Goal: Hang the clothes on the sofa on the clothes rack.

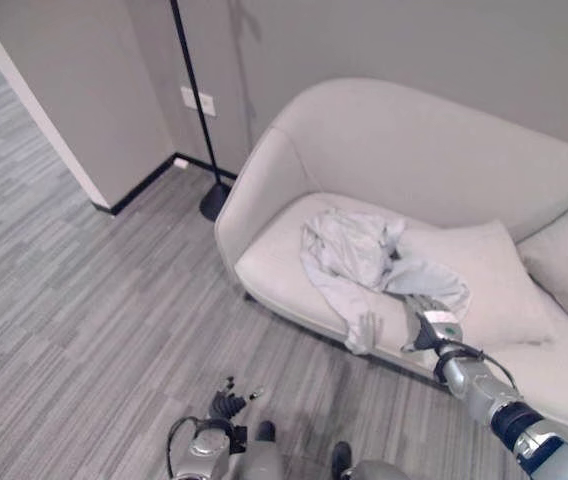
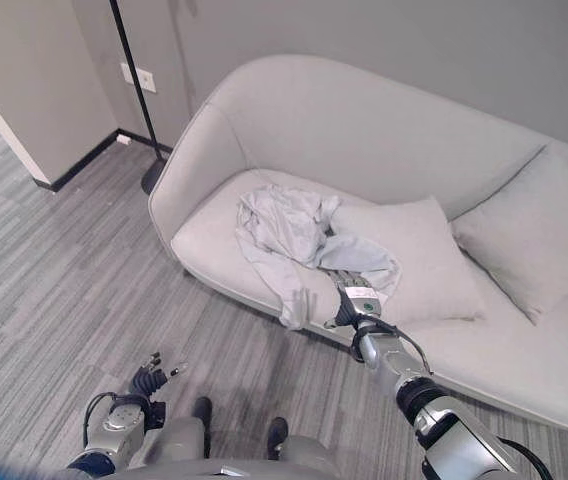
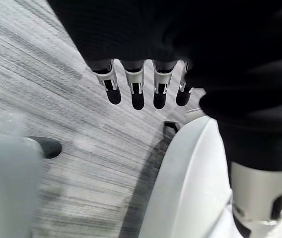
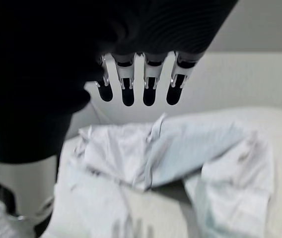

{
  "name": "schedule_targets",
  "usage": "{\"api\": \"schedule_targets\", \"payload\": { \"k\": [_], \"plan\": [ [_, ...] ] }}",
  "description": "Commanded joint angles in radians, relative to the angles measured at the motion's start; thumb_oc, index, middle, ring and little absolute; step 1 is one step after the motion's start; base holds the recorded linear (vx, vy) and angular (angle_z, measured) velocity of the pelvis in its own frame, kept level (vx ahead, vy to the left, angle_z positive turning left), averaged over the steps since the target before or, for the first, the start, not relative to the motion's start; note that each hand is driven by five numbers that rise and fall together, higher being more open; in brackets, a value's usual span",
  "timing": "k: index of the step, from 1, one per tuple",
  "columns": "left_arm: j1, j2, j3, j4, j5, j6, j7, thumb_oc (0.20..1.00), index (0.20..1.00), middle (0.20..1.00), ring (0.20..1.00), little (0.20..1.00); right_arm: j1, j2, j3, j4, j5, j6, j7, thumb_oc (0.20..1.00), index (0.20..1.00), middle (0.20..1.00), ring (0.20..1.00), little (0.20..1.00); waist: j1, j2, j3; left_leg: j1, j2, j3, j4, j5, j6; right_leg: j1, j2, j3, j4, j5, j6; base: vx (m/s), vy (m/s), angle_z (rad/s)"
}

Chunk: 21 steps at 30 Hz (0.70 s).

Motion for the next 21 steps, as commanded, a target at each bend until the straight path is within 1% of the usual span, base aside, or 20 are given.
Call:
{"api": "schedule_targets", "payload": {
  "k": [1, 2, 3, 4, 5, 6, 7, 8, 9, 10, 12, 13, 14, 15, 16, 17, 19, 20, 21],
  "plan": [
    [0.003, -0.026, -0.026, -0.12, -0.031, -0.044, -0.005, 1.0, 1.0, 1.0, 1.0, 1.0, -0.037, -0.073, 0.002, -0.093, 0.0, -0.005, -0.04, 1.0, 1.0, 1.0, 1.0, 1.0, 0.002, -0.016, -0.008, -0.071, -0.05, 0.006, -0.006, -0.082, 0.074, 0.077, 0.064, 0.0, -0.157, 0.12, 0.006, 0.24, 0.079, -0.22],
    [0.004, -0.02, -0.041, -0.144, -0.05, -0.049, -0.009, 1.0, 1.0, 1.0, 1.0, 1.0, -0.061, -0.084, 0.016, -0.09, -0.002, -0.009, -0.031, 1.0, 1.0, 1.0, 1.0, 1.0, 0.017, -0.005, -0.015, -0.075, -0.04, -0.038, -0.149, -0.03, 0.06, 0.1, 0.074, 0.02, -0.151, 0.092, 0.007, 0.26, 0.103, -0.17],
    [-0.001, -0.021, -0.048, -0.148, -0.055, -0.052, -0.009, 1.0, 1.0, 1.0, 1.0, 1.0, -0.077, -0.089, 0.024, -0.086, -0.005, -0.011, -0.03, 1.0, 1.0, 1.0, 1.0, 1.0, 0.026, 0.006, -0.021, -0.08, -0.033, -0.071, -0.215, 0.009, 0.046, 0.113, 0.083, 0.033, -0.146, 0.076, 0.006, 0.26, 0.097, -0.17],
    [-0.001, -0.021, -0.048, -0.148, -0.056, -0.052, -0.009, 1.0, 1.0, 1.0, 1.0, 1.0, -0.078, -0.09, 0.024, -0.085, -0.005, -0.011, -0.03, 1.0, 1.0, 1.0, 1.0, 1.0, 0.026, 0.004, -0.018, -0.071, -0.034, -0.07, -0.229, 0.017, 0.045, 0.115, 0.081, 0.033, -0.145, 0.075, 0.005, 0.17, 0.064, -0.05],
    [-0.006, -0.022, -0.054, -0.146, -0.059, -0.054, -0.007, 1.0, 1.0, 1.0, 1.0, 1.0, -0.091, -0.094, 0.033, -0.083, -0.006, -0.012, -0.029, 1.0, 1.0, 1.0, 1.0, 1.0, 0.032, 0.011, -0.018, -0.071, -0.024, -0.101, -0.286, 0.053, 0.037, 0.128, 0.085, 0.045, -0.139, 0.062, 0.005, 0.29, 0.089, -0.18],
    [-0.021, -0.024, -0.065, -0.141, -0.065, -0.053, -0.003, 1.0, 1.0, 1.0, 1.0, 1.0, -0.126, -0.096, 0.058, -0.079, -0.016, -0.01, -0.028, 1.0, 1.0, 1.0, 1.0, 1.0, 0.049, 0.02, -0.021, -0.093, -0.008, -0.175, -0.39, 0.084, 0.02, 0.156, 0.088, 0.091, -0.122, 0.033, 0.006, 0.29, 0.09, -0.31],
    [-0.022, -0.024, -0.064, -0.141, -0.066, -0.053, -0.003, 1.0, 1.0, 1.0, 1.0, 1.0, -0.128, -0.096, 0.059, -0.079, -0.016, -0.009, -0.028, 1.0, 1.0, 1.0, 1.0, 1.0, 0.05, 0.02, -0.018, -0.085, -0.007, -0.174, -0.4, 0.088, 0.02, 0.157, 0.088, 0.092, -0.119, 0.031, 0.005, 0.39, 0.122, -0.53],
    [-0.036, -0.028, -0.065, -0.134, -0.072, -0.053, -0.003, 1.0, 1.0, 1.0, 1.0, 1.0, -0.152, -0.098, 0.079, -0.077, -0.021, -0.01, -0.02, 1.0, 1.0, 1.0, 1.0, 1.0, 0.058, 0.027, -0.018, -0.097, 0.008, -0.203, -0.474, 0.107, 0.007, 0.179, 0.09, 0.123, -0.108, 0.013, 0.003, 0.3, 0.114, -0.66],
    [-0.042, -0.032, -0.063, -0.12, -0.081, -0.05, -0.001, 1.0, 1.0, 1.0, 1.0, 1.0, -0.163, -0.097, 0.093, -0.07, -0.028, -0.009, -0.014, 1.0, 1.0, 1.0, 1.0, 1.0, 0.064, 0.03, -0.021, -0.108, 0.017, -0.205, -0.501, 0.117, 0.0, 0.198, 0.087, 0.14, -0.109, 0.0, 0.006, 0.3, 0.118, -0.78],
    [-0.043, -0.033, -0.062, -0.119, -0.081, -0.051, -0.001, 1.0, 1.0, 1.0, 1.0, 1.0, -0.165, -0.097, 0.095, -0.068, -0.028, -0.009, -0.014, 1.0, 1.0, 1.0, 1.0, 1.0, 0.065, 0.03, -0.02, -0.107, 0.017, -0.203, -0.502, 0.116, 0.0, 0.199, 0.086, 0.142, -0.109, 0.0, 0.006, 0.25, 0.136, -0.68],
    [-0.038, -0.038, -0.059, -0.115, -0.096, -0.052, -0.004, 1.0, 1.0, 1.0, 1.0, 1.0, -0.17, -0.105, 0.106, -0.074, -0.029, -0.011, -0.003, 1.0, 1.0, 1.0, 1.0, 1.0, 0.075, 0.033, -0.028, -0.128, 0.031, -0.17, -0.512, 0.126, -0.007, 0.233, 0.068, 0.162, -0.114, -0.011, 0.013, 0.35, 0.225, -0.73],
    [-0.027, -0.048, -0.05, -0.1, -0.108, -0.05, -0.012, 1.0, 1.0, 1.0, 1.0, 1.0, -0.168, -0.104, 0.113, -0.078, -0.037, -0.014, 0.007, 1.0, 1.0, 1.0, 1.0, 1.0, 0.089, 0.041, -0.049, -0.114, 0.042, -0.166, -0.524, 0.118, -0.003, 0.256, 0.049, 0.186, -0.12, -0.019, 0.028, 0.35, 0.24, -0.65],
    [-0.027, -0.049, -0.05, -0.099, -0.108, -0.051, -0.012, 1.0, 1.0, 1.0, 1.0, 1.0, -0.167, -0.104, 0.114, -0.079, -0.037, -0.014, 0.007, 1.0, 1.0, 1.0, 1.0, 1.0, 0.092, 0.041, -0.049, -0.112, 0.043, -0.163, -0.524, 0.117, -0.003, 0.257, 0.048, 0.189, -0.121, -0.018, 0.028, 0.43, 0.322, -0.45],
    [-0.023, -0.051, -0.056, -0.096, -0.109, -0.049, -0.01, 1.0, 1.0, 1.0, 1.0, 1.0, -0.158, -0.094, 0.114, -0.076, -0.046, -0.01, 0.013, 1.0, 1.0, 1.0, 1.0, 1.0, 0.094, 0.049, -0.06, -0.102, 0.049, -0.162, -0.514, 0.145, -0.005, 0.272, 0.037, 0.2, -0.126, -0.021, 0.041, 0.4, 0.351, -0.22],
    [-0.023, -0.057, -0.066, -0.06, -0.09, -0.043, -0.017, 1.0, 1.0, 1.0, 1.0, 1.0, -0.131, -0.078, 0.113, -0.067, -0.067, -0.008, 0.026, 1.0, 1.0, 1.0, 1.0, 1.0, 0.097, 0.046, -0.074, -0.081, 0.045, -0.141, -0.501, 0.17, -0.005, 0.275, -0.007, 0.202, -0.129, -0.001, 0.063, 0.4, 0.352, -0.24],
    [-0.023, -0.057, -0.066, -0.058, -0.09, -0.044, -0.017, 1.0, 1.0, 1.0, 1.0, 1.0, -0.13, -0.076, 0.113, -0.066, -0.068, -0.009, 0.024, 1.0, 1.0, 1.0, 1.0, 1.0, 0.098, 0.042, -0.075, -0.081, 0.042, -0.139, -0.501, 0.169, -0.004, 0.276, -0.011, 0.203, -0.131, -0.001, 0.064, 0.37, 0.327, -0.21],
    [-0.025, -0.054, -0.076, -0.045, -0.059, -0.041, -0.02, 1.0, 1.0, 1.0, 1.0, 1.0, -0.114, -0.047, 0.109, -0.037, -0.07, -0.004, 0.028, 1.0, 1.0, 1.0, 1.0, 1.0, 0.093, 0.034, -0.09, -0.063, 0.031, -0.1, -0.494, 0.17, 0.003, 0.256, -0.054, 0.2, -0.126, 0.043, 0.093, 0.27, 0.264, -0.22],
    [-0.034, -0.036, -0.088, -0.03, -0.026, -0.039, -0.011, 1.0, 1.0, 1.0, 1.0, 1.0, -0.134, -0.02, 0.119, 0.029, -0.071, 0.006, 0.015, 1.0, 1.0, 1.0, 1.0, 1.0, 0.1, 0.025, -0.096, -0.063, 0.013, -0.062, -0.482, 0.15, 0.013, 0.218, -0.095, 0.204, -0.107, 0.123, 0.132, 0.21, 0.236, -0.32],
    [-0.034, -0.035, -0.087, -0.03, -0.026, -0.039, -0.01, 1.0, 1.0, 1.0, 1.0, 1.0, -0.136, -0.018, 0.12, 0.032, -0.071, 0.006, 0.013, 1.0, 1.0, 1.0, 1.0, 1.0, 0.101, 0.022, -0.098, -0.065, 0.013, -0.058, -0.48, 0.148, 0.014, 0.216, -0.097, 0.207, -0.108, 0.124, 0.133, 0.18, 0.231, -0.48]
  ]
}}
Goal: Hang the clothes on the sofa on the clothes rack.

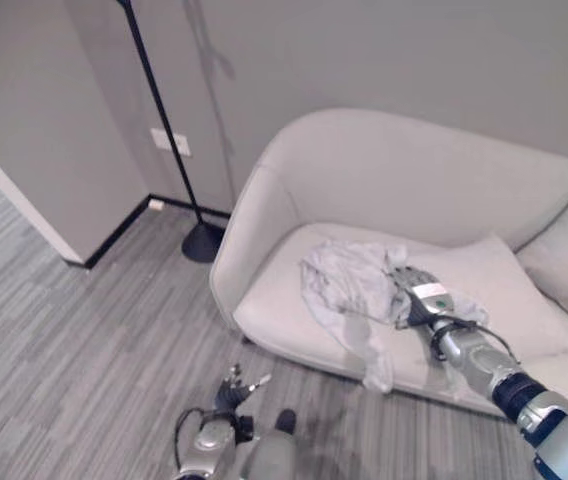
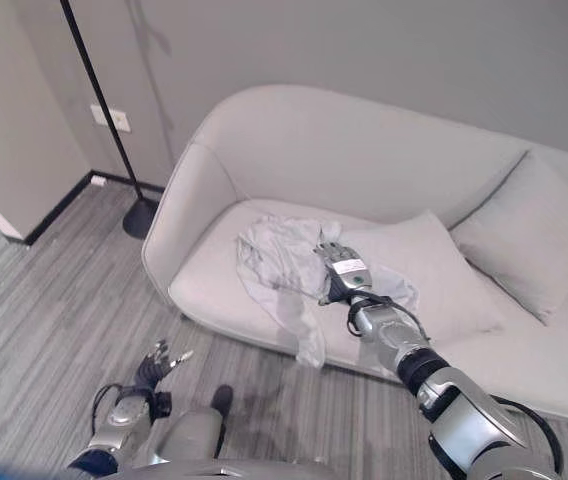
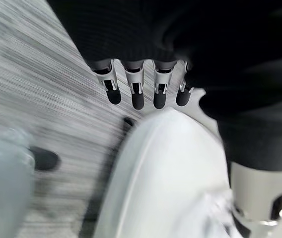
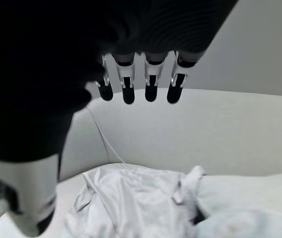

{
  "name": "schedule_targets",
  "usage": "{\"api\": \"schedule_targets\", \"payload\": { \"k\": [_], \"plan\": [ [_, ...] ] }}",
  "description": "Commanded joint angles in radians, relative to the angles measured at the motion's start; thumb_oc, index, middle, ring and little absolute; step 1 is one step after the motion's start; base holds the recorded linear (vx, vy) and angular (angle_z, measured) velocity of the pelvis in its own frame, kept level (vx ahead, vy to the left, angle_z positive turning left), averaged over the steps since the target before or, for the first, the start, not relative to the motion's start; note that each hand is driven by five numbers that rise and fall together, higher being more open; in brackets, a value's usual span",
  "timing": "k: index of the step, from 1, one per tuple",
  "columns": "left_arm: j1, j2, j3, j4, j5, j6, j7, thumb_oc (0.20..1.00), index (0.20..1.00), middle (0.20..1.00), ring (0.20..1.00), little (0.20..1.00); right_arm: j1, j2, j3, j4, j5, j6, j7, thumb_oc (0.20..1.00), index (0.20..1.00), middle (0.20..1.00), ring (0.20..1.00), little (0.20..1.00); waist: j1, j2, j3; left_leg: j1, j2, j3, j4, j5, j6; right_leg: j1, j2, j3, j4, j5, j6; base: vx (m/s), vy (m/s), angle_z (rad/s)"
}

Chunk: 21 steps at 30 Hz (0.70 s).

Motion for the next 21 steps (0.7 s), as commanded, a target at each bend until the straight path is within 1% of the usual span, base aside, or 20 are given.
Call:
{"api": "schedule_targets", "payload": {
  "k": [1, 2, 4, 5, 6, 7, 8, 9, 10, 11, 12, 13, 15, 17, 18, 21],
  "plan": [
    [-0.028, -0.017, -0.052, -0.024, 0.051, -0.028, -0.008, 1.0, 1.0, 1.0, 1.0, 1.0, -0.039, -0.026, 0.009, 0.018, -0.022, 0.026, -0.024, 1.0, 1.0, 1.0, 1.0, 1.0, -0.005, 0.006, -0.049, -0.068, 0.084, -0.032, -0.196, 0.203, -0.015, 0.106, 0.008, -0.031, -0.059, 0.276, 0.15, 0.12, 0.155, -0.37],
    [-0.033, -0.005, -0.045, -0.007, 0.048, -0.027, -0.005, 1.0, 1.0, 1.0, 1.0, 1.0, -0.054, -0.012, 0.01, 0.052, -0.022, 0.037, -0.024, 1.0, 1.0, 1.0, 1.0, 1.0, 0.001, 0.0, -0.042, -0.072, 0.071, -0.017, -0.179, 0.186, -0.002, 0.089, -0.02, -0.041, -0.033, 0.32, 0.163, 0.14, 0.206, -0.36],
    [-0.043, 0.009, -0.031, 0.005, 0.058, -0.022, 0.0, 1.0, 1.0, 1.0, 1.0, 1.0, -0.083, 0.012, 0.005, 0.094, -0.013, 0.053, -0.025, 1.0, 1.0, 1.0, 1.0, 1.0, 0.009, 0.005, -0.043, -0.085, 0.073, 0.002, -0.155, 0.167, 0.013, 0.05, -0.032, -0.052, -0.002, 0.356, 0.17, 0.09, 0.159, -0.35],
    [-0.059, 0.027, -0.013, 0.031, 0.054, -0.02, 0.014, 1.0, 1.0, 1.0, 1.0, 1.0, -0.123, 0.036, 0.008, 0.159, 0.007, 0.067, -0.033, 1.0, 1.0, 1.0, 1.0, 1.0, 0.016, 0.008, -0.032, -0.078, 0.069, 0.01, -0.156, 0.146, 0.022, 0.015, -0.041, -0.112, -0.009, 0.367, 0.158, 0.03, 0.095, -0.48],
    [-0.061, 0.027, -0.012, 0.032, 0.054, -0.02, 0.013, 1.0, 1.0, 1.0, 1.0, 1.0, -0.125, 0.037, 0.008, 0.161, 0.007, 0.066, -0.034, 1.0, 1.0, 1.0, 1.0, 1.0, 0.016, 0.008, -0.034, -0.081, 0.071, 0.01, -0.155, 0.147, 0.022, 0.011, -0.04, -0.111, -0.01, 0.369, 0.158, 0.01, 0.099, -0.48],
    [-0.069, 0.04, -0.009, 0.032, 0.048, -0.024, 0.017, 1.0, 1.0, 1.0, 1.0, 1.0, -0.153, 0.045, 0.011, 0.192, 0.025, 0.068, -0.037, 1.0, 1.0, 1.0, 1.0, 1.0, 0.017, 0.01, -0.029, -0.082, 0.066, 0.011, -0.16, 0.137, 0.023, -0.011, -0.033, -0.152, -0.051, 0.348, 0.152, -0.08, 0.038, -0.39],
    [-0.088, 0.064, -0.024, 0.021, 0.078, -0.036, 0.03, 1.0, 1.0, 1.0, 1.0, 1.0, -0.202, 0.05, 0.038, 0.275, 0.025, 0.094, -0.054, 1.0, 1.0, 1.0, 1.0, 1.0, 0.029, 0.017, -0.011, -0.094, 0.073, 0.027, -0.161, 0.116, 0.021, -0.065, -0.011, -0.251, -0.121, 0.298, 0.149, -0.07, 0.021, -0.4],
    [-0.084, 0.066, -0.011, 0.029, 0.07, -0.028, 0.027, 1.0, 1.0, 1.0, 1.0, 1.0, -0.195, 0.054, 0.023, 0.241, 0.041, 0.08, -0.053, 1.0, 1.0, 1.0, 1.0, 1.0, 0.02, 0.019, -0.01, -0.126, 0.076, 0.019, -0.131, 0.11, 0.02, -0.048, -0.021, -0.27, -0.159, 0.295, 0.158, -0.05, -0.011, -0.34],
    [-0.084, 0.066, -0.011, 0.029, 0.07, -0.028, 0.027, 1.0, 1.0, 1.0, 1.0, 1.0, -0.195, 0.054, 0.023, 0.241, 0.041, 0.08, -0.053, 1.0, 1.0, 1.0, 1.0, 1.0, 0.019, 0.019, -0.01, -0.127, 0.076, 0.018, -0.13, 0.109, 0.02, -0.048, -0.02, -0.271, -0.159, 0.295, 0.158, -0.03, 0.0, -0.14],
    [-0.087, 0.07, -0.005, 0.025, 0.05, -0.033, 0.03, 1.0, 1.0, 1.0, 1.0, 1.0, -0.213, 0.052, 0.014, 0.226, 0.068, 0.078, -0.082, 1.0, 1.0, 1.0, 1.0, 1.0, 0.02, 0.019, 0.008, -0.147, 0.067, 0.008, -0.104, 0.109, 0.018, -0.062, -0.013, -0.26, -0.167, 0.298, 0.152, -0.04, 0.046, 0.16],
    [-0.102, 0.08, -0.004, 0.023, 0.043, -0.043, 0.027, 1.0, 1.0, 1.0, 1.0, 1.0, -0.251, 0.035, 0.006, 0.259, 0.09, 0.072, -0.078, 1.0, 1.0, 1.0, 1.0, 1.0, 0.025, 0.025, 0.027, -0.164, 0.048, -0.008, -0.108, 0.113, 0.016, -0.09, 0.006, -0.229, -0.176, 0.293, 0.143, -0.04, 0.045, 0.32],
    [-0.103, 0.08, -0.003, 0.023, 0.043, -0.043, 0.027, 1.0, 1.0, 1.0, 1.0, 1.0, -0.252, 0.035, 0.007, 0.26, 0.09, 0.071, -0.078, 1.0, 1.0, 1.0, 1.0, 1.0, 0.025, 0.026, 0.027, -0.165, 0.049, -0.008, -0.109, 0.113, 0.016, -0.091, 0.006, -0.229, -0.176, 0.293, 0.143, -0.01, 0.025, 0.37],
    [-0.1, 0.084, 0.004, 0.017, 0.024, -0.061, 0.041, 1.0, 1.0, 1.0, 1.0, 1.0, -0.28, 0.036, 0.009, 0.303, 0.111, 0.07, -0.094, 1.0, 1.0, 1.0, 1.0, 1.0, 0.036, 0.03, 0.043, -0.179, 0.048, -0.013, -0.115, 0.117, 0.009, -0.103, 0.0, -0.265, -0.197, 0.321, 0.149, -0.03, -0.014, 0.28],
    [-0.104, 0.078, 0.001, 0.018, 0.003, -0.067, 0.036, 1.0, 1.0, 1.0, 1.0, 1.0, -0.291, 0.034, 0.006, 0.34, 0.128, 0.071, -0.105, 1.0, 1.0, 1.0, 1.0, 1.0, 0.045, 0.039, 0.057, -0.192, 0.04, -0.025, -0.126, 0.125, 0.006, -0.126, 0.009, -0.268, -0.197, 0.311, 0.147, -0.01, 0.008, 0.13],
    [-0.107, 0.08, -0.012, 0.032, 0.02, -0.067, 0.037, 1.0, 1.0, 1.0, 1.0, 1.0, -0.306, 0.025, 0.011, 0.371, 0.129, 0.071, -0.109, 1.0, 1.0, 1.0, 1.0, 1.0, 0.058, 0.046, 0.074, -0.213, 0.032, -0.033, -0.123, 0.127, 0.002, -0.136, 0.009, -0.279, -0.197, 0.314, 0.147, 0.01, 0.017, 0.24],
    [-0.111, 0.078, -0.02, 0.051, 0.031, -0.067, 0.041, 1.0, 1.0, 1.0, 1.0, 1.0, -0.326, 0.009, 0.02, 0.403, 0.124, 0.07, -0.11, 1.0, 1.0, 1.0, 1.0, 1.0, 0.069, 0.053, 0.089, -0.236, 0.027, -0.039, -0.113, 0.126, -0.001, -0.149, 0.006, -0.285, -0.197, 0.312, 0.149, 0.03, 0.017, 0.3]
  ]
}}
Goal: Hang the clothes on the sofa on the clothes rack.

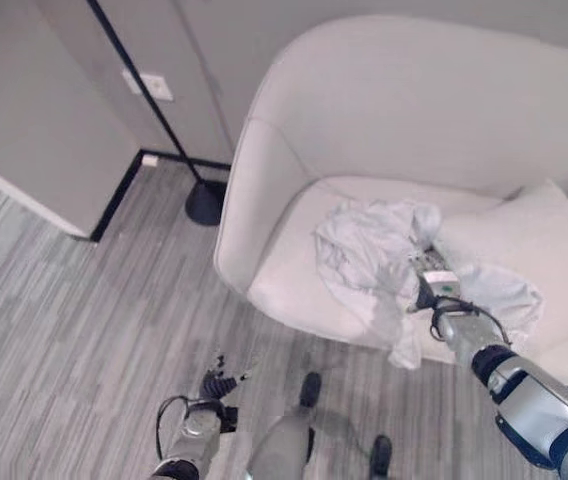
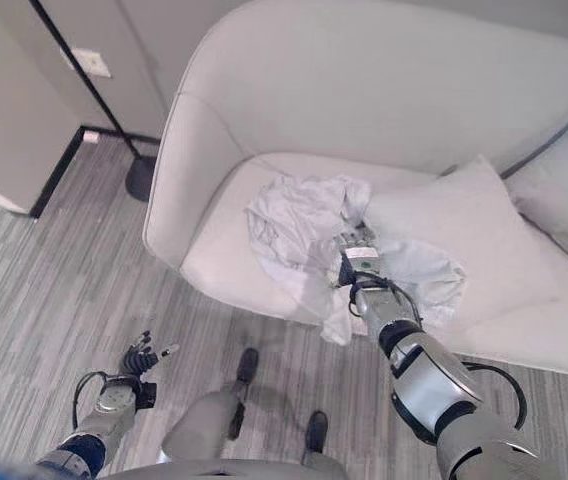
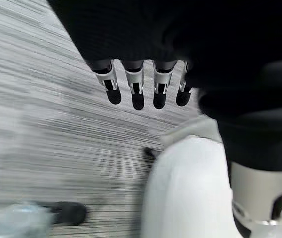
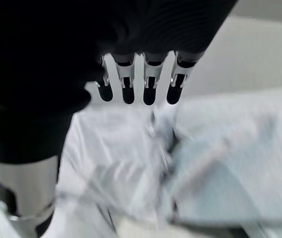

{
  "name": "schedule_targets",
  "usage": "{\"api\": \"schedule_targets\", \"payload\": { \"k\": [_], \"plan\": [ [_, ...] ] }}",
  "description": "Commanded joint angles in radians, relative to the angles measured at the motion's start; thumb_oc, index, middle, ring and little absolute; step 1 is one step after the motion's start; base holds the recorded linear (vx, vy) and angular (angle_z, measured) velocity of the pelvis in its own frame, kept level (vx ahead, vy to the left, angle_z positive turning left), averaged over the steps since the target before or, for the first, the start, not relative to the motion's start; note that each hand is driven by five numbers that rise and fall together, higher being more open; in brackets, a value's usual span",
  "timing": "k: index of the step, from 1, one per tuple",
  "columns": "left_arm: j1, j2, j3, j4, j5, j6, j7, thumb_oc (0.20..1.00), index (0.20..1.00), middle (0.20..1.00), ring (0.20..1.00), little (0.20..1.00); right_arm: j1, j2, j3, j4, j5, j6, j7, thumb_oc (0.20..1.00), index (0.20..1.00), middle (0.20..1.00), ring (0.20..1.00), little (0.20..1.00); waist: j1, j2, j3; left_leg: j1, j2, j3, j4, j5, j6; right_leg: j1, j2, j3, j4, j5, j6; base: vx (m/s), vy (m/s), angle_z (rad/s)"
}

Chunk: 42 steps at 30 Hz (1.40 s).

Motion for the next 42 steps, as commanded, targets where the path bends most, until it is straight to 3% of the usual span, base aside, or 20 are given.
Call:
{"api": "schedule_targets", "payload": {
  "k": [1, 11, 19, 26, 27, 28, 29, 36, 37, 38, 42],
  "plan": [
    [-0.051, -0.01, -0.017, 0.032, 0.002, -0.032, 0.016, 1.0, 1.0, 1.0, 1.0, 1.0, -0.082, -0.084, 0.015, -0.006, 0.022, 0.003, -0.036, 1.0, 1.0, 1.0, 1.0, 1.0, 0.038, 0.013, 0.037, -0.09, 0.004, -0.054, 0.031, 0.0, -0.035, 0.019, -0.032, 0.023, 0.011, 0.108, 0.01, 0.0, 0.0, 0.0],
    [-0.095, 0.0, -0.061, 0.027, 0.037, -0.043, 0.05, 1.0, 1.0, 1.0, 1.0, 1.0, -0.188, -0.256, 0.121, 0.078, -0.119, 0.044, -0.029, 1.0, 1.0, 1.0, 1.0, 1.0, 0.088, 0.023, 0.08, -0.223, -0.026, -0.046, 0.109, -0.032, -0.036, -0.056, -0.066, 0.018, 0.011, 0.117, 0.028, 0.04, 0.021, 0.03],
    [-0.124, 0.052, -0.129, -0.054, 0.229, -0.048, 0.154, 1.0, 1.0, 1.0, 1.0, 1.0, -0.207, -0.382, 0.269, 0.082, -0.346, 0.082, 0.008, 1.0, 1.0, 1.0, 1.0, 1.0, 0.103, 0.017, 0.103, -0.275, -0.041, -0.029, 0.134, -0.06, -0.034, -0.093, -0.084, 0.015, 0.011, 0.126, 0.04, 0.05, -0.003, 0.0],
    [-0.147, 0.075, -0.162, -0.101, 0.336, -0.041, 0.208, 1.0, 1.0, 1.0, 1.0, 1.0, -0.167, -0.383, 0.273, 0.107, -0.39, 0.091, 0.014, 1.0, 1.0, 1.0, 1.0, 1.0, 0.108, 0.023, 0.129, -0.32, -0.052, -0.032, 0.159, -0.071, -0.037, -0.118, -0.09, 0.005, 0.011, 0.132, 0.044, 0.01, -0.035, 0.01],
    [-0.173, 0.111, -0.211, -0.141, 0.453, -0.034, 0.247, 1.0, 1.0, 1.0, 1.0, 1.0, -0.149, -0.367, 0.277, 0.15, -0.403, 0.093, 0.031, 1.0, 1.0, 1.0, 1.0, 1.0, 0.115, 0.034, 0.153, -0.355, -0.06, -0.034, 0.176, -0.074, -0.04, -0.138, -0.093, -0.004, 0.011, 0.13, 0.044, -0.02, -0.062, 0.06],
    [-0.173, 0.111, -0.211, -0.141, 0.453, -0.034, 0.247, 1.0, 1.0, 1.0, 1.0, 1.0, -0.149, -0.366, 0.277, 0.151, -0.403, 0.093, 0.03, 1.0, 1.0, 1.0, 1.0, 1.0, 0.115, 0.033, 0.152, -0.356, -0.06, -0.034, 0.176, -0.074, -0.04, -0.138, -0.093, -0.004, 0.011, 0.13, 0.044, -0.03, -0.093, 0.02],
    [-0.194, 0.138, -0.247, -0.157, 0.538, -0.027, 0.299, 1.0, 1.0, 1.0, 1.0, 1.0, -0.14, -0.342, 0.263, 0.188, -0.404, 0.11, 0.039, 1.0, 1.0, 1.0, 1.0, 1.0, 0.118, 0.042, 0.17, -0.377, -0.064, -0.036, 0.176, -0.072, -0.041, -0.159, -0.094, -0.008, 0.011, 0.128, 0.044, -0.01, -0.03, 0.03],
    [-0.223, 0.193, -0.286, -0.236, 0.717, 0.0, 0.439, 1.0, 1.0, 1.0, 1.0, 1.0, -0.127, -0.28, 0.228, 0.273, -0.406, 0.162, 0.033, 1.0, 1.0, 1.0, 1.0, 1.0, 0.121, 0.057, 0.208, -0.441, -0.073, -0.037, 0.176, -0.065, -0.038, -0.221, -0.091, -0.01, 0.011, 0.134, 0.051, 0.0, -0.009, 0.01],
    [-0.222, 0.202, -0.283, -0.253, 0.731, 0.009, 0.456, 1.0, 1.0, 1.0, 1.0, 1.0, -0.126, -0.275, 0.223, 0.284, -0.411, 0.169, 0.043, 0.636, 0.636, 0.636, 0.636, 0.636, 0.122, 0.057, 0.212, -0.452, -0.074, -0.035, 0.179, -0.067, -0.037, -0.228, -0.092, -0.011, 0.011, 0.133, 0.053, 0.02, -0.003, -0.04],
    [-0.222, 0.209, -0.276, -0.267, 0.743, 0.016, 0.467, 1.0, 1.0, 1.0, 1.0, 1.0, -0.123, -0.268, 0.215, 0.297, -0.41, 0.176, 0.052, 0.2, 0.2, 0.2, 0.2, 0.2, 0.121, 0.058, 0.216, -0.459, -0.073, -0.034, 0.18, -0.067, -0.036, -0.231, -0.093, -0.011, 0.011, 0.132, 0.054, 0.03, -0.004, -0.03],
    [-0.206, 0.219, -0.256, -0.295, 0.767, 0.019, 0.482, 1.0, 1.0, 1.0, 1.0, 1.0, -0.111, -0.264, 0.192, 0.316, -0.412, 0.187, 0.071, 0.2, 0.2, 0.2, 0.2, 0.2, 0.118, 0.05, 0.219, -0.452, -0.071, -0.034, 0.165, -0.062, -0.03, -0.235, -0.088, -0.01, 0.011, 0.136, 0.057, 0.02, 0.011, 0.06]
  ]
}}
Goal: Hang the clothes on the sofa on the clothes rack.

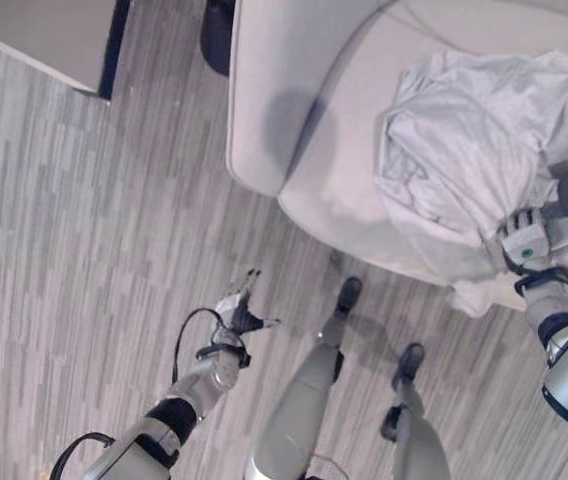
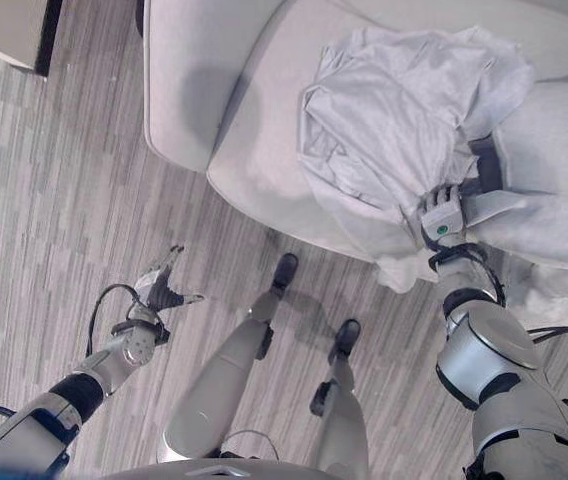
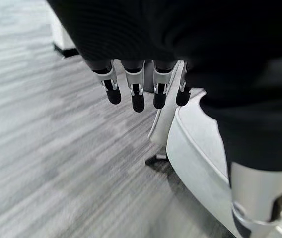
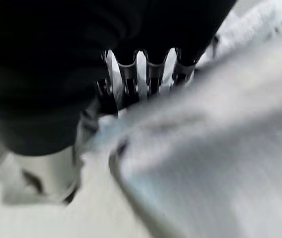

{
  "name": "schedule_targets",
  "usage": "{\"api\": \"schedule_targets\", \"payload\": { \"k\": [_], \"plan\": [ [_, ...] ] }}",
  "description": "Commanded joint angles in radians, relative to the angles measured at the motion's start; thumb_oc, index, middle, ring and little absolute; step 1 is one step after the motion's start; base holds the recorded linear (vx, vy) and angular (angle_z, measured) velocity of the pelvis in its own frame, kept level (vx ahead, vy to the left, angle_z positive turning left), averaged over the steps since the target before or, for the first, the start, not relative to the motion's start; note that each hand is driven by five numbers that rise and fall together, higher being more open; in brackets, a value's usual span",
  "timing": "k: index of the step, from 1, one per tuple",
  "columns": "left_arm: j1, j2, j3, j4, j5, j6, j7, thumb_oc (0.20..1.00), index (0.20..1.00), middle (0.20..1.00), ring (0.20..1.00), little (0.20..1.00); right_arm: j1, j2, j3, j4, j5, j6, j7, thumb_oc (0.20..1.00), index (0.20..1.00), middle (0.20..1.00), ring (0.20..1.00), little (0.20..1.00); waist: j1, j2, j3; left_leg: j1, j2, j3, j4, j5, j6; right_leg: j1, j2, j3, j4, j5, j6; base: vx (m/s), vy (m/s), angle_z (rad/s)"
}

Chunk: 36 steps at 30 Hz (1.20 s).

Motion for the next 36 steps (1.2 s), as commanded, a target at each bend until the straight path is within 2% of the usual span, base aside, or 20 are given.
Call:
{"api": "schedule_targets", "payload": {
  "k": [1, 9, 13, 15, 17, 18, 19, 20, 21, 22, 25, 26, 27, 28, 29, 30, 31, 32, 33, 36],
  "plan": [
    [0.018, 0.051, 0.031, -0.03, 0.05, 0.008, 0.059, 1.0, 1.0, 1.0, 1.0, 1.0, 0.078, -0.022, -0.003, 0.089, 0.005, -0.036, 0.118, 0.2, 0.2, 0.2, 0.2, 0.2, 0.015, 0.012, 0.059, -0.074, -0.015, -0.033, 0.119, -0.066, -0.019, 0.16, -0.025, 0.001, -0.1, 0.174, 0.008, 0.02, 0.009, 0.17],
    [0.046, 0.037, 0.048, -0.016, 0.066, 0.018, 0.033, 1.0, 1.0, 1.0, 1.0, 1.0, 0.149, 0.036, -0.052, 0.055, 0.028, -0.028, 0.111, 0.2, 0.2, 0.2, 0.2, 0.2, -0.003, -0.023, 0.044, 0.017, -0.006, -0.04, 0.09, -0.068, -0.013, 0.22, -0.015, -0.011, -0.1, 0.17, 0.003, 0.0, -0.028, 0.08],
    [0.054, 0.026, 0.048, -0.009, 0.067, 0.02, 0.032, 1.0, 1.0, 1.0, 1.0, 1.0, 0.159, 0.059, -0.078, 0.041, 0.058, -0.027, 0.088, 0.2, 0.2, 0.2, 0.2, 0.2, -0.01, -0.029, 0.04, 0.037, -0.003, -0.044, 0.08, -0.065, -0.013, 0.233, -0.012, -0.013, -0.1, 0.168, 0.001, -0.01, -0.034, -0.01],
    [0.054, 0.004, 0.02, 0.019, 0.08, 0.021, 0.031, 1.0, 1.0, 1.0, 1.0, 1.0, 0.159, 0.098, -0.148, 0.024, 0.167, -0.023, 0.013, 0.2, 0.2, 0.2, 0.2, 0.2, -0.027, -0.033, 0.036, 0.059, 0.006, -0.046, 0.073, -0.06, -0.014, 0.248, -0.006, -0.012, -0.1, 0.165, -0.003, -0.04, -0.034, -0.08],
    [0.053, -0.004, 0.011, 0.028, 0.08, 0.022, 0.031, 1.0, 1.0, 1.0, 1.0, 1.0, 0.154, 0.108, -0.168, 0.029, 0.199, -0.03, 0.01, 0.2, 0.2, 0.2, 0.2, 0.2, -0.029, -0.033, 0.037, 0.064, 0.007, -0.049, 0.07, -0.058, -0.014, 0.25, -0.004, -0.01, -0.1, 0.166, -0.004, 0.0, 0.0, 0.0],
    [0.056, -0.008, 0.004, 0.026, 0.078, 0.023, 0.03, 1.0, 1.0, 1.0, 1.0, 1.0, 0.141, 0.117, -0.214, 0.034, 0.282, -0.04, -0.019, 0.2, 0.2, 0.2, 0.2, 0.2, -0.031, -0.032, 0.035, 0.067, 0.008, -0.05, 0.067, -0.055, -0.014, 0.252, -0.003, -0.009, -0.1, 0.166, -0.004, 0.0, 0.0, 0.0],
    [0.073, -0.013, 0.004, 0.016, 0.058, 0.02, 0.025, 1.0, 1.0, 1.0, 1.0, 1.0, 0.113, 0.143, -0.331, 0.026, 0.497, -0.099, -0.052, 0.2, 0.2, 0.2, 0.2, 0.2, -0.039, -0.032, 0.024, 0.082, 0.012, -0.052, 0.057, -0.053, -0.012, 0.259, 0.0, -0.004, -0.1, 0.166, -0.004, -0.02, 0.007, -0.05],
    [0.073, -0.013, 0.004, 0.016, 0.058, 0.02, 0.024, 1.0, 1.0, 1.0, 1.0, 1.0, 0.113, 0.143, -0.332, 0.027, 0.498, -0.099, -0.052, 0.2, 0.2, 0.2, 0.2, 0.2, -0.039, -0.032, 0.025, 0.083, 0.012, -0.052, 0.057, -0.053, -0.012, 0.26, 0.0, -0.003, -0.1, 0.166, -0.004, -0.01, 0.022, -0.06],
    [0.091, -0.008, 0.014, 0.015, 0.032, 0.019, 0.012, 1.0, 1.0, 1.0, 1.0, 1.0, 0.091, 0.177, -0.413, -0.003, 0.703, -0.152, -0.075, 0.2, 0.2, 0.2, 0.2, 0.2, -0.049, -0.034, 0.014, 0.091, 0.017, -0.05, 0.057, -0.056, -0.011, 0.267, 0.001, 0.002, -0.1, 0.163, -0.007, 0.0, 0.0, 0.0],
    [0.091, -0.007, 0.014, 0.015, 0.032, 0.019, 0.012, 1.0, 1.0, 1.0, 1.0, 1.0, 0.091, 0.177, -0.413, -0.003, 0.704, -0.153, -0.076, 0.2, 0.2, 0.2, 0.2, 0.2, -0.049, -0.035, 0.014, 0.092, 0.017, -0.049, 0.057, -0.056, -0.011, 0.267, 0.001, 0.003, -0.1, 0.163, -0.007, 0.0, 0.0, 0.0],
    [0.087, -0.017, 0.045, 0.092, -0.022, 0.038, 0.005, 1.0, 1.0, 1.0, 1.0, 1.0, 0.077, 0.262, -0.498, -0.075, 0.995, -0.24, -0.093, 0.2, 0.2, 0.2, 0.2, 0.2, -0.069, -0.048, -0.002, 0.115, 0.025, -0.044, 0.055, -0.065, -0.007, 0.281, 0.007, 0.015, -0.1, 0.159, -0.014, 0.0, -0.005, -0.11],
    [0.063, -0.028, 0.065, 0.144, -0.06, 0.046, 0.002, 1.0, 1.0, 1.0, 1.0, 1.0, 0.07, 0.317, -0.54, -0.116, 1.168, -0.301, -0.082, 0.2, 0.2, 0.2, 0.2, 0.2, -0.076, -0.053, -0.009, 0.128, 0.029, -0.044, 0.053, -0.068, -0.007, 0.288, 0.009, 0.02, -0.1, 0.157, -0.019, -0.01, -0.045, -0.1],
    [0.063, -0.028, 0.064, 0.144, -0.06, 0.046, 0.002, 1.0, 1.0, 1.0, 1.0, 1.0, 0.07, 0.317, -0.54, -0.116, 1.168, -0.301, -0.082, 0.2, 0.2, 0.2, 0.2, 0.2, -0.076, -0.053, -0.009, 0.128, 0.029, -0.044, 0.053, -0.068, -0.007, 0.289, 0.009, 0.02, -0.1, 0.157, -0.019, -0.01, -0.061, -0.08],
    [0.04, -0.037, 0.069, 0.17, -0.084, 0.053, -0.001, 1.0, 1.0, 1.0, 1.0, 1.0, 0.074, 0.379, -0.583, -0.155, 1.341, -0.365, -0.069, 0.2, 0.2, 0.2, 0.2, 0.2, -0.078, -0.054, -0.015, 0.142, 0.034, -0.046, 0.047, -0.068, -0.007, 0.299, 0.013, 0.021, -0.1, 0.151, -0.024, -0.01, -0.028, -0.05],
    [0.039, -0.037, 0.069, 0.17, -0.084, 0.053, -0.001, 1.0, 1.0, 1.0, 1.0, 1.0, 0.073, 0.378, -0.584, -0.155, 1.341, -0.365, -0.069, 0.2, 0.2, 0.2, 0.2, 0.2, -0.078, -0.054, -0.016, 0.14, 0.034, -0.046, 0.045, -0.064, -0.007, 0.295, 0.014, 0.021, -0.1, 0.153, -0.023, -0.01, -0.051, -0.03],
    [0.023, -0.05, 0.056, 0.172, -0.095, 0.054, -0.005, 1.0, 1.0, 1.0, 1.0, 1.0, 0.082, 0.436, -0.602, -0.184, 1.473, -0.416, -0.047, 0.2, 0.2, 0.2, 0.2, 0.2, -0.076, -0.054, -0.022, 0.159, 0.036, -0.046, 0.037, -0.066, -0.008, 0.309, 0.017, 0.021, -0.1, 0.146, -0.028, 0.0, 0.0, 0.0],
    [0.023, -0.05, 0.055, 0.172, -0.095, 0.054, -0.005, 1.0, 1.0, 1.0, 1.0, 1.0, 0.082, 0.436, -0.603, -0.184, 1.473, -0.416, -0.047, 0.2, 0.2, 0.2, 0.2, 0.2, -0.076, -0.053, -0.023, 0.157, 0.036, -0.046, 0.035, -0.061, -0.008, 0.306, 0.017, 0.022, -0.1, 0.149, -0.028, 0.01, -0.038, -0.01],
    [0.017, -0.058, 0.044, 0.162, -0.105, 0.054, -0.011, 1.0, 1.0, 1.0, 1.0, 1.0, 0.088, 0.475, -0.613, -0.221, 1.596, -0.464, -0.026, 0.2, 0.2, 0.2, 0.2, 0.2, -0.073, -0.053, -0.031, 0.175, 0.038, -0.048, 0.027, -0.064, -0.01, 0.319, 0.019, 0.022, -0.1, 0.141, -0.031, 0.0, 0.0, 0.0],
    [0.017, -0.058, 0.043, 0.162, -0.105, 0.054, -0.011, 1.0, 1.0, 1.0, 1.0, 1.0, 0.088, 0.474, -0.613, -0.221, 1.596, -0.464, -0.026, 0.2, 0.2, 0.2, 0.2, 0.2, -0.073, -0.053, -0.032, 0.173, 0.039, -0.048, 0.025, -0.059, -0.009, 0.316, 0.02, 0.022, -0.1, 0.143, -0.031, 0.0, -0.032, -0.04],
    [0.022, -0.06, 0.017, 0.121, -0.094, 0.063, -0.026, 1.0, 1.0, 1.0, 1.0, 1.0, 0.123, 0.539, -0.638, -0.332, 1.828, -0.557, 0.029, 0.2, 0.2, 0.2, 0.2, 0.2, -0.073, -0.057, -0.057, 0.217, 0.043, -0.049, 0.003, -0.059, -0.013, 0.344, 0.027, 0.02, -0.1, 0.129, -0.036, 0.01, -0.02, -0.02]
  ]
}}
